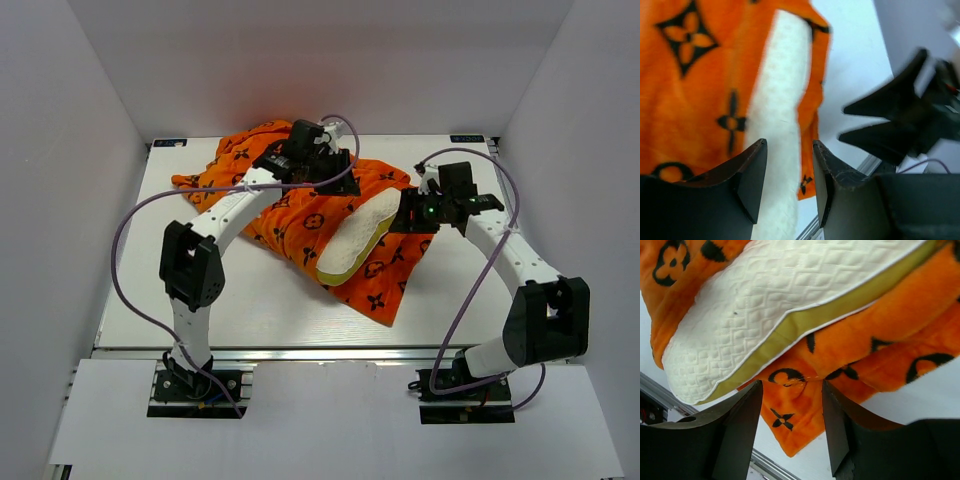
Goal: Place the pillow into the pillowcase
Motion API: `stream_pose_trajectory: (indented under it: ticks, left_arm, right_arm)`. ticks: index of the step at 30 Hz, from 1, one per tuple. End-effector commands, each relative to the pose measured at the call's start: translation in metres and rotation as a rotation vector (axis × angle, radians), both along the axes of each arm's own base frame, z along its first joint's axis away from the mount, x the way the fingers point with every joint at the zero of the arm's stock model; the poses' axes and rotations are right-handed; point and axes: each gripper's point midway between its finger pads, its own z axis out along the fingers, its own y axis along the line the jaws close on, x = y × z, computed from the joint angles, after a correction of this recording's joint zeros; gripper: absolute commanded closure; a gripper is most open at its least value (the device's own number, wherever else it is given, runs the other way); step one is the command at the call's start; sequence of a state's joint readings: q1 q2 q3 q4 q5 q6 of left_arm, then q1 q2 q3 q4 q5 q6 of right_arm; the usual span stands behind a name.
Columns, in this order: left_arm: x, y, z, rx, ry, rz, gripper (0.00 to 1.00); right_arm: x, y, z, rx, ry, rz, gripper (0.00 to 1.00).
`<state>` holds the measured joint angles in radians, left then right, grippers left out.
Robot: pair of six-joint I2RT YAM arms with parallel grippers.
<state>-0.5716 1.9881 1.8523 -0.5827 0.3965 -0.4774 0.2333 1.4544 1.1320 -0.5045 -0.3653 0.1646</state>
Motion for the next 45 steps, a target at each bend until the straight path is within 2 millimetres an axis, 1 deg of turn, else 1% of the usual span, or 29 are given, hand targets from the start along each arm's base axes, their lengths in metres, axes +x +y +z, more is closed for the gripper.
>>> stream_pose_trajectory:
  ticks: [1,2,5,6,7,8,10,11,13,14,15,18,19,20,22,25,26,29,31,32,34,35,38,39,41,42,43,44,45]
  left_arm:
    - [-0.039,-0.020,0.048,-0.018,-0.140,-0.133,0.48]
    - [-0.044,-0.023,0.044,-0.012,-0.134,-0.152,0.48]
    - [-0.067,-0.040,0.029,-0.006,-0.121,-0.220,0.47]
    - [-0.077,-0.047,0.026,-0.007,-0.120,-0.244,0.47]
    - [-0.079,-0.048,0.015,0.007,-0.114,-0.249,0.47]
    - [-0.080,-0.049,0.008,0.015,-0.106,-0.250,0.47]
    - [-0.078,-0.048,-0.013,0.042,-0.085,-0.242,0.47]
    - [-0.076,-0.045,-0.025,0.071,-0.074,-0.227,0.47]
    - [-0.072,-0.043,-0.049,0.118,-0.048,-0.213,0.47]
    - [-0.068,-0.040,-0.059,0.147,-0.044,-0.192,0.47]
    - [-0.064,-0.037,-0.072,0.173,-0.027,-0.177,0.47]
    - [-0.055,-0.032,-0.085,0.189,-0.012,-0.146,0.48]
    - [-0.054,-0.032,-0.090,0.188,0.000,-0.138,0.48]
    - [-0.054,-0.032,-0.093,0.186,0.006,-0.136,0.48]
    - [-0.050,-0.029,-0.097,0.190,0.015,-0.125,0.48]
    - [-0.049,-0.026,-0.109,0.196,0.048,-0.120,0.48]
    - [-0.047,-0.022,-0.115,0.198,0.062,-0.112,0.48]
    - [-0.044,-0.019,-0.120,0.183,0.083,-0.093,0.49]
    - [-0.039,-0.015,-0.122,0.170,0.091,-0.073,0.49]
    - [-0.035,-0.012,-0.121,0.165,0.091,-0.062,0.49]
    - [-0.032,-0.010,-0.122,0.165,0.093,-0.054,0.49]
    - [-0.029,-0.008,-0.124,0.167,0.098,-0.048,0.49]
    - [-0.024,-0.007,-0.128,0.170,0.102,-0.046,0.49]
    - [-0.023,-0.008,-0.134,0.175,0.111,-0.047,0.49]
    - [-0.021,-0.012,-0.138,0.169,0.118,-0.055,0.50]
    - [-0.020,-0.013,-0.141,0.168,0.124,-0.053,0.50]
    - [-0.020,-0.014,-0.151,0.176,0.141,-0.055,0.50]
    - [-0.020,-0.014,-0.154,0.177,0.151,-0.055,0.50]
    - [-0.020,-0.014,-0.159,0.183,0.158,-0.051,0.50]
  right_arm:
    - [-0.004,-0.005,-0.005,0.001,0.016,-0.019,0.44]
    - [-0.004,-0.004,-0.012,0.000,0.040,-0.023,0.44]
    - [0.007,-0.002,-0.022,0.004,0.053,-0.049,0.44]
    - [0.012,-0.002,-0.021,0.004,0.050,-0.056,0.44]
    - [0.015,-0.001,-0.023,0.005,0.058,-0.064,0.44]
    - [0.019,-0.001,-0.030,0.000,0.072,-0.069,0.44]
    - [0.027,-0.001,-0.031,-0.004,0.074,-0.084,0.44]
    - [0.030,-0.003,-0.039,-0.021,0.093,-0.097,0.44]
    - [0.037,-0.002,-0.041,-0.030,0.095,-0.105,0.44]
    - [0.039,-0.004,-0.050,-0.045,0.113,-0.113,0.44]
    - [0.041,-0.004,-0.051,-0.046,0.117,-0.118,0.45]
    - [0.046,-0.003,-0.064,-0.051,0.150,-0.132,0.45]
    - [0.053,-0.002,-0.063,-0.045,0.140,-0.139,0.45]
    - [0.055,-0.001,-0.070,-0.048,0.153,-0.140,0.45]
    - [0.066,0.001,-0.069,-0.045,0.133,-0.150,0.46]
    - [0.072,-0.003,-0.082,-0.076,0.153,-0.171,0.48]
    - [0.075,-0.007,-0.085,-0.099,0.150,-0.187,0.52]
    - [0.071,-0.018,-0.101,-0.160,0.178,-0.222,0.54]
    - [0.068,-0.021,-0.107,-0.175,0.194,-0.234,0.58]
    - [0.065,-0.021,-0.111,-0.172,0.205,-0.231,0.65]
    - [0.061,-0.017,-0.109,-0.152,0.213,-0.222,0.73]
    - [0.060,-0.016,-0.107,-0.145,0.212,-0.218,0.85]
    - [0.056,-0.011,-0.096,-0.110,0.206,-0.188,1.00]
    - [0.054,-0.011,-0.093,-0.099,0.200,-0.164,1.00]
    - [0.048,-0.002,-0.084,-0.026,0.212,-0.113,1.00]
    - [0.046,-0.003,-0.078,0.018,0.217,-0.100,1.00]
    - [0.039,0.007,-0.057,0.131,0.218,-0.037,1.00]
    - [0.035,0.008,-0.044,0.200,0.211,-0.011,1.00]
    - [0.036,-0.003,-0.029,0.276,0.178,0.018,1.00]
